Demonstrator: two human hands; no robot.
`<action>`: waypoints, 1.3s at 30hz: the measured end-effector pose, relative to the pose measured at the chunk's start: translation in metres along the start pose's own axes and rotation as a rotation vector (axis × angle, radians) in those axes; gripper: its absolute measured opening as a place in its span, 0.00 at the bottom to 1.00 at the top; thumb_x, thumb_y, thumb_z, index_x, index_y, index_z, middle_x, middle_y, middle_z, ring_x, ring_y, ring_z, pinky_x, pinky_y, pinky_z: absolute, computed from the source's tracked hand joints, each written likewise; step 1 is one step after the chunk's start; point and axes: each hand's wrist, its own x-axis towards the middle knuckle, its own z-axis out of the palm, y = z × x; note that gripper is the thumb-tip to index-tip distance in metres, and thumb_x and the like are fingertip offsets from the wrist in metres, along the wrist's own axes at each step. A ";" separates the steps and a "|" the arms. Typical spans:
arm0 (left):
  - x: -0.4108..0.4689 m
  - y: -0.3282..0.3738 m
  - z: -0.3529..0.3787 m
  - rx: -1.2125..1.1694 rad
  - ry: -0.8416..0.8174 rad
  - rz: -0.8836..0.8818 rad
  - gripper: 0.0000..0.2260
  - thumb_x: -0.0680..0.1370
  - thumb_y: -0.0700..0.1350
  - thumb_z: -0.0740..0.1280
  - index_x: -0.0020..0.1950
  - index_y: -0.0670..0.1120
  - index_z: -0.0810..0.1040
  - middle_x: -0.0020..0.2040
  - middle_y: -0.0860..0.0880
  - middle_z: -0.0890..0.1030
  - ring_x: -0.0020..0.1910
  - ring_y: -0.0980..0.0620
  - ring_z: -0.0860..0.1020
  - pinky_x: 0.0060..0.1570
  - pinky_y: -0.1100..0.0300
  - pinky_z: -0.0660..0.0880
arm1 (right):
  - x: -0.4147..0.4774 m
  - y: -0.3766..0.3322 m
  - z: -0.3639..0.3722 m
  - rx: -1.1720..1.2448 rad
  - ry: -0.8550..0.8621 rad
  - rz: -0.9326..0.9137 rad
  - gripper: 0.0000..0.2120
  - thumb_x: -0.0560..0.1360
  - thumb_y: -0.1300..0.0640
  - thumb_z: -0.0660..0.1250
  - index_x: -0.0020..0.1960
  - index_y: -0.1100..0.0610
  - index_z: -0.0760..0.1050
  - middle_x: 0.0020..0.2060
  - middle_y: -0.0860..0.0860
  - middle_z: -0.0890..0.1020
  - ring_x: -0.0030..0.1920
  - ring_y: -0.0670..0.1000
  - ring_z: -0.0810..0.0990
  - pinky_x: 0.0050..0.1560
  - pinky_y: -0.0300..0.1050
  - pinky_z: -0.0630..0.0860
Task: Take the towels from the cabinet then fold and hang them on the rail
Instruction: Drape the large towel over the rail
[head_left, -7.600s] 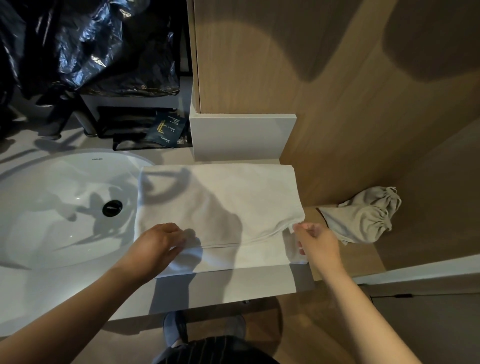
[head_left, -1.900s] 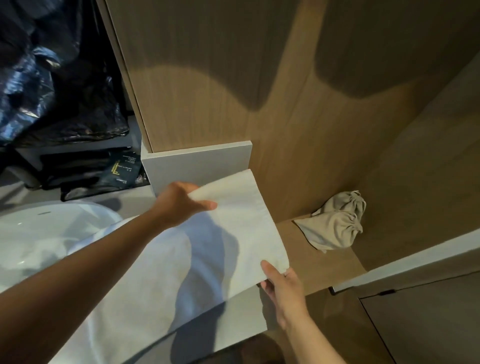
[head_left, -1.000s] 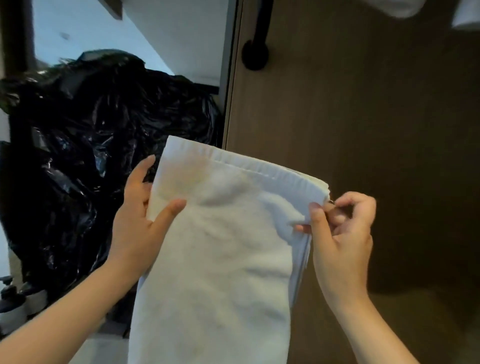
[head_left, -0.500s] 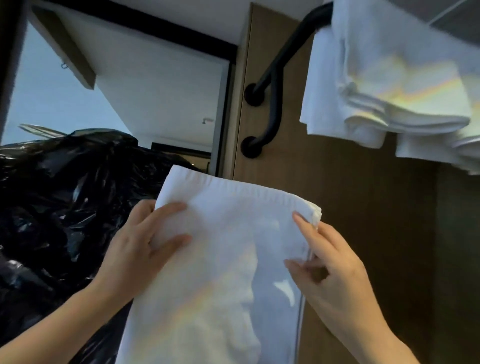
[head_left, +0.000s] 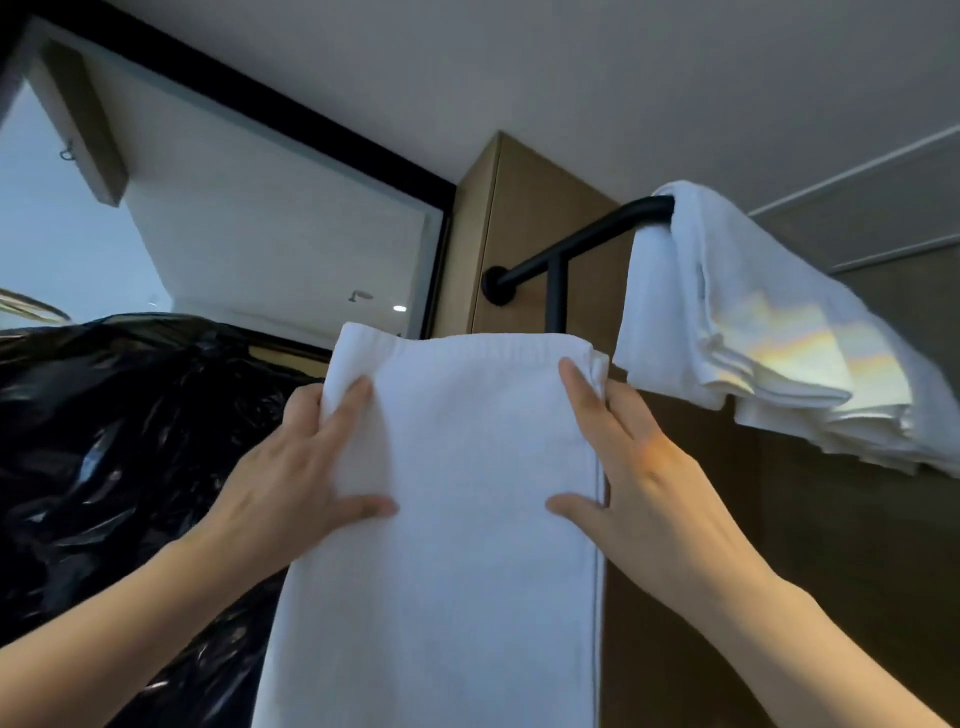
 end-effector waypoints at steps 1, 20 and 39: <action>0.010 0.001 -0.002 0.027 0.026 -0.006 0.52 0.62 0.73 0.68 0.77 0.59 0.44 0.63 0.53 0.56 0.45 0.51 0.70 0.39 0.58 0.69 | 0.007 0.000 -0.005 -0.013 0.015 -0.005 0.51 0.74 0.49 0.73 0.79 0.43 0.36 0.71 0.45 0.59 0.51 0.46 0.78 0.41 0.28 0.70; 0.185 0.014 0.004 -0.074 0.277 -0.034 0.49 0.66 0.66 0.73 0.76 0.55 0.46 0.65 0.45 0.58 0.56 0.38 0.74 0.52 0.48 0.73 | 0.176 0.032 -0.059 -0.285 0.176 -0.086 0.47 0.74 0.57 0.73 0.80 0.50 0.44 0.72 0.52 0.61 0.58 0.54 0.75 0.48 0.38 0.67; 0.317 0.059 0.065 -0.416 0.350 0.018 0.48 0.68 0.65 0.72 0.78 0.53 0.50 0.74 0.48 0.51 0.65 0.39 0.69 0.61 0.49 0.70 | 0.260 0.074 -0.104 -0.344 0.275 0.117 0.31 0.73 0.57 0.73 0.73 0.61 0.67 0.71 0.59 0.70 0.71 0.56 0.67 0.63 0.39 0.61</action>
